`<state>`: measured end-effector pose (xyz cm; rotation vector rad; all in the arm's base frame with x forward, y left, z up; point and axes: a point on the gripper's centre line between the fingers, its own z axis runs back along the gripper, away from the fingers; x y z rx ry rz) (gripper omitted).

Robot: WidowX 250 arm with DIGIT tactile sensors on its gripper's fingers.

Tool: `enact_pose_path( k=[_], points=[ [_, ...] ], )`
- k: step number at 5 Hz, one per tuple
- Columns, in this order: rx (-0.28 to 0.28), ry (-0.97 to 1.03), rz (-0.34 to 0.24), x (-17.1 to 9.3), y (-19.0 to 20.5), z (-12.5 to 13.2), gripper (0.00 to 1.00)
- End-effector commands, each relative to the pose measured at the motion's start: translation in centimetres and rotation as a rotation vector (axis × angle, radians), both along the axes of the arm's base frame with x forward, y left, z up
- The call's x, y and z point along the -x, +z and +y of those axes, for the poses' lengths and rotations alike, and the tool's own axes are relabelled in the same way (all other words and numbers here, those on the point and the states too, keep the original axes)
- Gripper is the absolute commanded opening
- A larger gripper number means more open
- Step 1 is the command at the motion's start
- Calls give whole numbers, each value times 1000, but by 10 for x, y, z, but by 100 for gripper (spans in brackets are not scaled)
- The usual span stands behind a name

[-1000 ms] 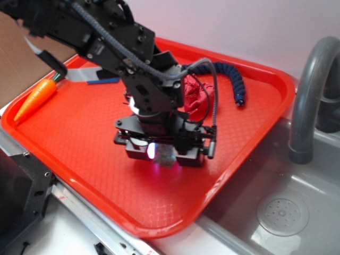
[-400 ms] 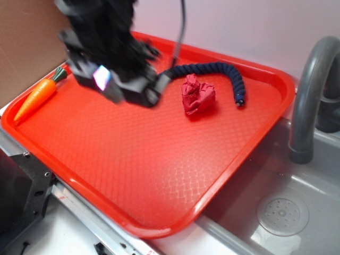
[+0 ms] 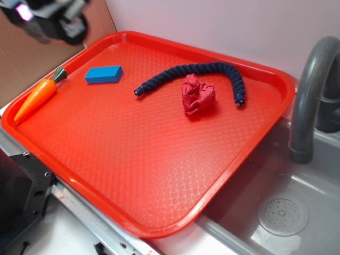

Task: Grab the rock.

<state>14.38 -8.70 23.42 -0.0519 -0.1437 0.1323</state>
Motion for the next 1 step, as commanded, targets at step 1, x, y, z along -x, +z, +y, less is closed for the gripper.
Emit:
enact_pose_path(
  k=[1],
  points=[
    [47, 109, -46, -1, 10, 15, 0]
  ],
)
